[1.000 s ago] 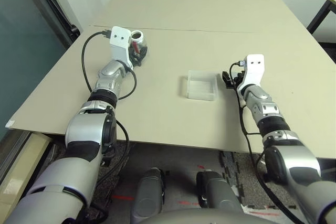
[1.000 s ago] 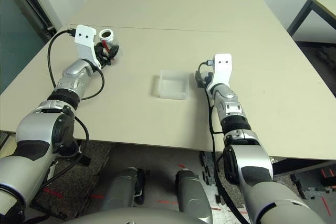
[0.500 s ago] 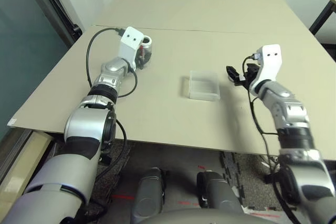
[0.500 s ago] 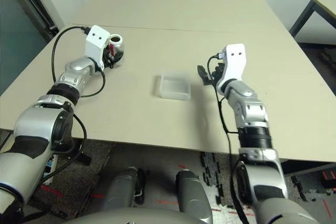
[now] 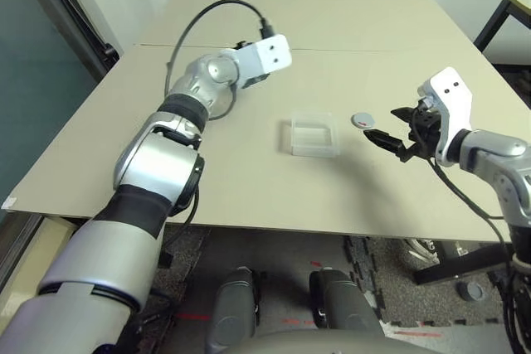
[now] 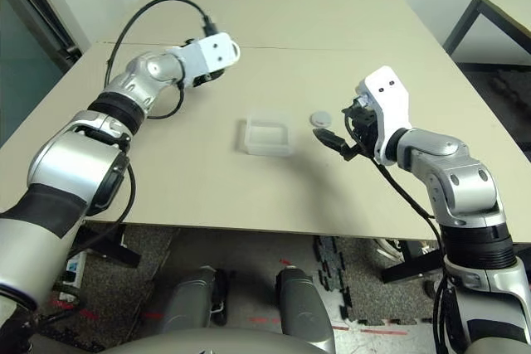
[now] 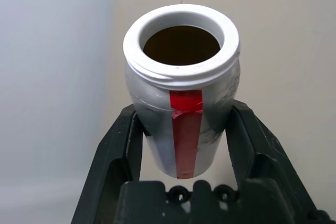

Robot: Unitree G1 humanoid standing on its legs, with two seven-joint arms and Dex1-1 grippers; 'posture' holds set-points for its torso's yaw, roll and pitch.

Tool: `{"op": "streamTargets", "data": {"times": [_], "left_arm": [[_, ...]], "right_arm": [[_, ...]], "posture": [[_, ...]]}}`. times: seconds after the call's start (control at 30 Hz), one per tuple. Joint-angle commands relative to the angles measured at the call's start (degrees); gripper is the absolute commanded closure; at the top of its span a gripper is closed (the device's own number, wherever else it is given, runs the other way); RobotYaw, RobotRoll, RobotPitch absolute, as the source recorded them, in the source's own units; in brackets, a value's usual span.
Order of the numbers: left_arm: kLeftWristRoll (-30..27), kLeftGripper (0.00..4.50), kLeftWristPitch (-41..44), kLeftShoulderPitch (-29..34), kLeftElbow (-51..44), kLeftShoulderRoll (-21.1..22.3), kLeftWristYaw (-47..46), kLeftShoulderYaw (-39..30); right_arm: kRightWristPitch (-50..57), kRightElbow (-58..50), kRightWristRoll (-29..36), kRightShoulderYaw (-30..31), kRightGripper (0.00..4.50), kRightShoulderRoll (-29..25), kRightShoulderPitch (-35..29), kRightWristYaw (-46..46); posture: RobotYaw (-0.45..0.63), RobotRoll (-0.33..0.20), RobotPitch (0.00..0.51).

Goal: Pour the medicine from the bottle into the box.

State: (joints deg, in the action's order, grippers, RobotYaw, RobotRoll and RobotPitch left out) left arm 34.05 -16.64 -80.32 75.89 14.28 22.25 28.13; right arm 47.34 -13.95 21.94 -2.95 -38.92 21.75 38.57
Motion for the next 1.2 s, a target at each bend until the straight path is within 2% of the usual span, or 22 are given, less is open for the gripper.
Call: {"op": "streamTargets", "data": {"times": [0.03,0.53,0.73,1.2], "left_arm": [[7.4,2.02,-2.4,-1.9,1.4,-1.2,-3.7,6.4],[28.3,2.02,-7.9,-3.5,1.5,-4.5,-19.0,27.2],[31.5,2.02,-9.0,-3.5,1.6,-5.4,-21.9,30.4],[36.5,2.02,-5.2,-4.5,2.2,-8.3,-24.7,34.3]], "right_arm": [[1.0,-1.8,0.7,1.1,0.00,0.7,0.0,-0.1],[-0.2,-1.6,-0.4,3.5,0.00,3.8,0.4,-1.2],[-0.9,-0.5,-0.8,4.0,0.00,5.5,1.4,-1.8],[-2.2,1.7,-1.5,5.0,0.00,6.9,2.2,-2.3]], "posture": [[-0.18,0.000,0.056],[-0.19,0.000,0.065],[-0.19,0.000,0.067],[-0.18,0.000,0.061]]}}
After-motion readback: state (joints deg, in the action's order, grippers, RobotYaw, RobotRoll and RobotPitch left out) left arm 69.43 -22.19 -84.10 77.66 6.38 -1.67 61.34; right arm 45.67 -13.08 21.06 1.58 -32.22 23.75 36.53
